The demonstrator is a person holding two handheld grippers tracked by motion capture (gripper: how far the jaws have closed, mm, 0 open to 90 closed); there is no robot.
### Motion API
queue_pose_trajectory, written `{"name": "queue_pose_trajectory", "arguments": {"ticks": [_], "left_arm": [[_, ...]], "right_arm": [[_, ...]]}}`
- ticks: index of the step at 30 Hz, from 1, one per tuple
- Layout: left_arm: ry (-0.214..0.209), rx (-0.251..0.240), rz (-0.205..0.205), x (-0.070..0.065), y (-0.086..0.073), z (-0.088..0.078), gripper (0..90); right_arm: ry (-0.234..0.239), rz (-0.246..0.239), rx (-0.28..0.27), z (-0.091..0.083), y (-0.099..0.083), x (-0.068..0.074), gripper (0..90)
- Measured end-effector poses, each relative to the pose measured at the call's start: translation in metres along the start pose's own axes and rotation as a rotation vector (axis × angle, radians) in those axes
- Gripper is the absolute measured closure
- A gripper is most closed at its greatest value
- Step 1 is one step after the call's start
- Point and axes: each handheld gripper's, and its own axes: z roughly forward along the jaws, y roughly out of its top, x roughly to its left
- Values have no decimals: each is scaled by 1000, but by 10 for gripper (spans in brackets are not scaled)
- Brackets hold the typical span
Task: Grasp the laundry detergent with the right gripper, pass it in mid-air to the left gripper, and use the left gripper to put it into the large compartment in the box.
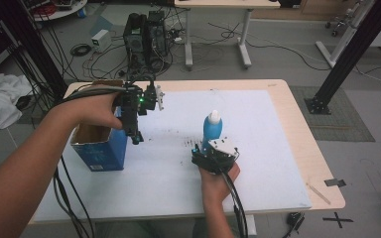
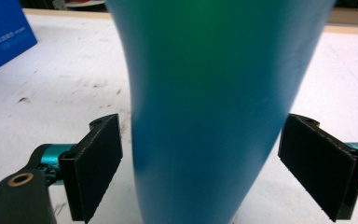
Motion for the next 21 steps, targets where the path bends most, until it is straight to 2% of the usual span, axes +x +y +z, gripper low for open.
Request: {"name": "queue_pose_trajectory", "arguments": {"ticks": [1, 2, 3, 4, 7, 8, 11, 12, 14, 15, 17, 18, 21], "left_arm": [[4, -2, 6, 0, 0, 0, 53], [1, 2, 2, 0, 0, 0, 53], [1, 2, 3, 0, 0, 0, 53], [1, 2, 3, 0, 0, 0, 53], [2, 16, 9, 0, 0, -1, 53], [3, 7, 8, 0, -1, 0, 53], [-1, 9, 9, 0, -2, 1, 53], [5, 13, 8, 0, -2, 0, 53], [1, 2, 2, 0, -3, 1, 53], [0, 3, 1, 0, -3, 1, 53], [1, 7, 7, 0, -2, 1, 53], [0, 8, 6, 0, -2, 1, 53], [-2, 4, 10, 0, -1, 2, 53]], "right_arm": [[-10, -17, -12, 1, 0, -1, 127], [-14, -3, -10, 1, 0, -1, 127], [-11, -10, -20, 2, 0, -1, 129], [-20, 8, -18, 2, 0, 1, 132], [-28, 6, -25, 2, 0, 1, 135], [-26, -2, -24, 2, 0, 1, 167], [-25, 15, -14, 1, 1, 3, 168], [-33, -3, -29, 3, 1, 4, 168], [-33, -6, -32, 3, 1, 4, 168], [-38, 10, -32, 3, 1, 5, 169], [-49, -9, -42, 3, 0, 4, 216], [-58, -5, -33, 2, 1, 5, 225], [-62, 6, -52, 3, 1, 5, 226]]}}
